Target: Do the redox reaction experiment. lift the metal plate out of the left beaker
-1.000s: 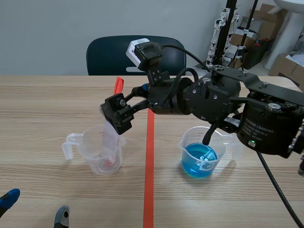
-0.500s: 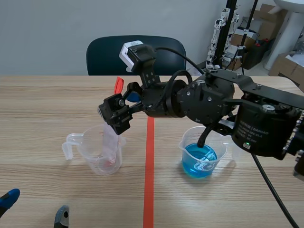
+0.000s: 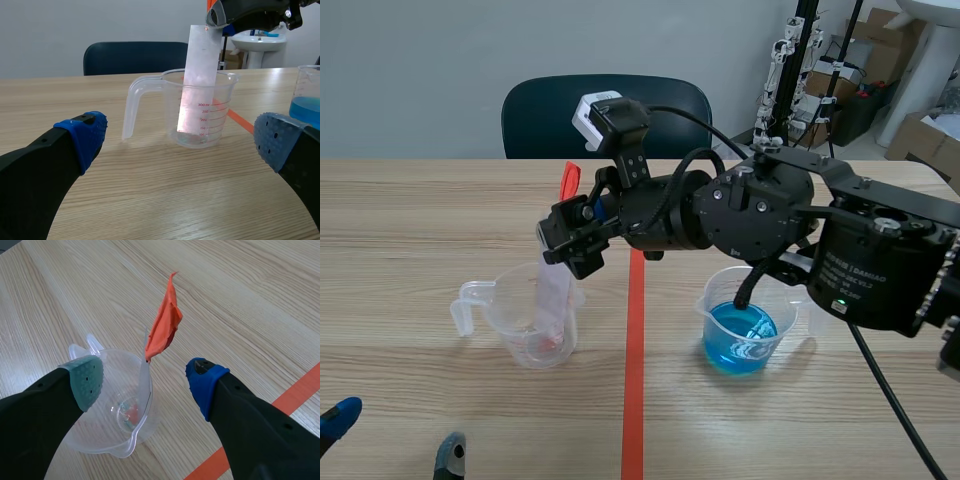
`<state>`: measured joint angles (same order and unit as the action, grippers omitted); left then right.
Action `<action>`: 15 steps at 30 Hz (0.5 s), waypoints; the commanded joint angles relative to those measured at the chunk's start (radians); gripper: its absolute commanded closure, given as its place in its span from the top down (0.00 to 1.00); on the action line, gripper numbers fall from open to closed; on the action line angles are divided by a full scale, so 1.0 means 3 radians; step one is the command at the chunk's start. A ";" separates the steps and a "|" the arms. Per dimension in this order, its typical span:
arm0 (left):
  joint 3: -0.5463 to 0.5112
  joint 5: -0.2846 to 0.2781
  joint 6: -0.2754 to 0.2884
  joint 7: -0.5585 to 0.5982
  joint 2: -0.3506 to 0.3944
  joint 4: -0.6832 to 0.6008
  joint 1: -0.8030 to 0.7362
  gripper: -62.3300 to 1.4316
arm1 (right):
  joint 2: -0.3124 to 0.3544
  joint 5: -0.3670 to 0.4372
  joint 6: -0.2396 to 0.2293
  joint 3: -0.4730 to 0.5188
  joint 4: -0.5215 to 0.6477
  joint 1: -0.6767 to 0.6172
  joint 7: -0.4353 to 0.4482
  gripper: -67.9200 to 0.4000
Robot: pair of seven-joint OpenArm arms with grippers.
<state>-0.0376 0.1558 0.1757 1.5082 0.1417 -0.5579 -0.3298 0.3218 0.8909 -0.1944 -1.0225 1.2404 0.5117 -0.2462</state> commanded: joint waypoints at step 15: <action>-0.0010 -0.0008 -0.0004 0.0144 0.0038 -0.0020 -0.0017 0.99 | -0.0013 0.0037 0.0006 0.0022 0.0028 0.0076 0.0028 0.03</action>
<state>-0.0376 0.1558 0.1757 1.5082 0.1417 -0.5579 -0.3298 0.3218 0.8913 -0.1947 -1.0225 1.2404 0.5117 -0.2489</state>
